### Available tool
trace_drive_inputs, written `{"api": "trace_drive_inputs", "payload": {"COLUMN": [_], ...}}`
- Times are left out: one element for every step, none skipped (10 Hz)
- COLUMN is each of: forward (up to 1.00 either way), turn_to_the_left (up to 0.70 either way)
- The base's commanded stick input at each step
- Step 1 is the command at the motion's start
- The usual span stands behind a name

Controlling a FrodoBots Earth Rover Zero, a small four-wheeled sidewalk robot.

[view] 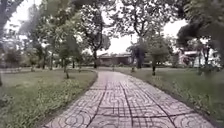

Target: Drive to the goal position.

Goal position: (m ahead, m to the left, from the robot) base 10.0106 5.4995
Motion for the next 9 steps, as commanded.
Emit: {"api": "trace_drive_inputs", "payload": {"forward": [1.00, 1.00, 1.00, 1.00, 1.00, 1.00, 1.00, 1.00, 1.00], "turn_to_the_left": [0.00, 0.00, 0.00, 0.00, 0.00, 0.00, 0.00, 0.00, 0.00]}}
